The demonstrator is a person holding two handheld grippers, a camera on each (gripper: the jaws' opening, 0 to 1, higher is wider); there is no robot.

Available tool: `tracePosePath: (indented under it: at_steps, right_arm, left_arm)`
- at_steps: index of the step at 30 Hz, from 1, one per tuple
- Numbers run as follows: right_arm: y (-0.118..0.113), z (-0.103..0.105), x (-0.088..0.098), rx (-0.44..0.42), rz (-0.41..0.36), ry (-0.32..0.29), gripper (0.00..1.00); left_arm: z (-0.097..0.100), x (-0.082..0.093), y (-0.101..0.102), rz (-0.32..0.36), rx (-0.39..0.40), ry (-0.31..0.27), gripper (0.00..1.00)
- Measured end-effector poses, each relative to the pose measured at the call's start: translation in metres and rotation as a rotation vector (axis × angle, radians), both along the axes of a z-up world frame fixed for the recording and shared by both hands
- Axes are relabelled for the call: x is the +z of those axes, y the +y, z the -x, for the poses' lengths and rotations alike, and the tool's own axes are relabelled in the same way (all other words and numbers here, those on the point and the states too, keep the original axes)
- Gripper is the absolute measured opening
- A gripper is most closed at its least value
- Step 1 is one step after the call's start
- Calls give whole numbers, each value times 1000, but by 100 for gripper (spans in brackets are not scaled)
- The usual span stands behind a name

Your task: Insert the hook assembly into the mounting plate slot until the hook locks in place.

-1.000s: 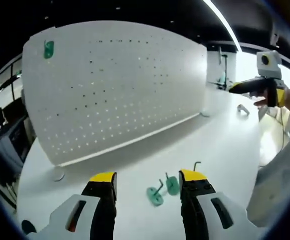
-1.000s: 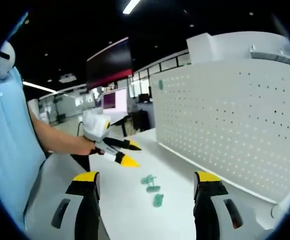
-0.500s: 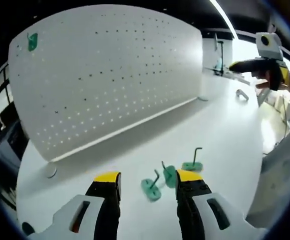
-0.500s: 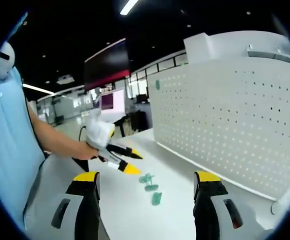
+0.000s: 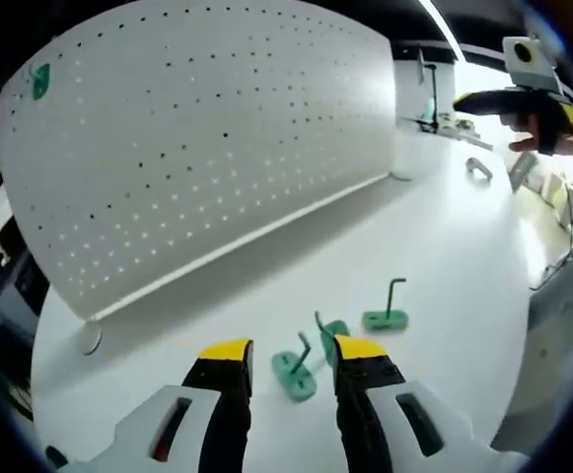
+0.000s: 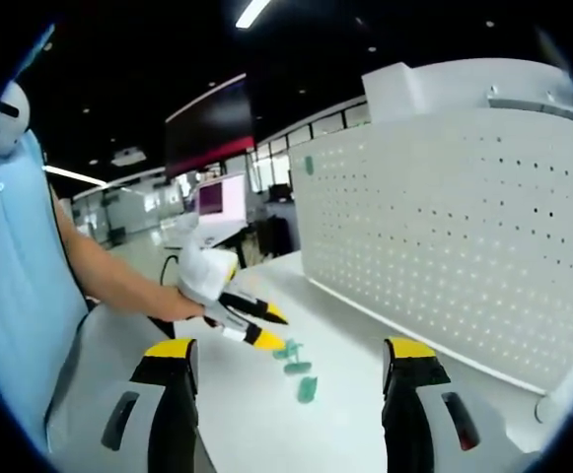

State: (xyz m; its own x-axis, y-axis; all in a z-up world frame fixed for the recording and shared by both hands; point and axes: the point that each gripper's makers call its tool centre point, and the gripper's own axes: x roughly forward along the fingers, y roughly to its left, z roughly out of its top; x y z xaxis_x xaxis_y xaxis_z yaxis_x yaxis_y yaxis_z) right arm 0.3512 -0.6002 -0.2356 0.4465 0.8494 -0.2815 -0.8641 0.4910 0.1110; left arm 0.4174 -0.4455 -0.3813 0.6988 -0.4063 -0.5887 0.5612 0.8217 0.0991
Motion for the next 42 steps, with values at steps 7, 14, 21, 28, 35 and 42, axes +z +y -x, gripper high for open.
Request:
tracePosePath:
  at_steps: [7, 14, 21, 28, 35, 42]
  right_arm:
    - [-4, 0, -1, -9, -2, 5, 77]
    - [-7, 0, -3, -13, -5, 11, 76]
    - [-7, 0, -5, -16, -8, 14, 76]
    - [-6, -1, -6, -12, -10, 17, 76]
    - [-4, -2, -8, -8, -9, 20, 76]
    - [-5, -3, -8, -12, -9, 20, 76]
  left_arm:
    - [-1, -8, 0, -27, 8, 14, 29]
    - [-3, -10, 0, -39, 14, 14, 28]
    - [-5, -10, 4, -44, 21, 15, 28]
    - [-6, -10, 9, -48, 31, 15, 27]
    - [-5, -10, 7, -51, 19, 7, 21]
    - [-3, -10, -3, -31, -19, 7, 9]
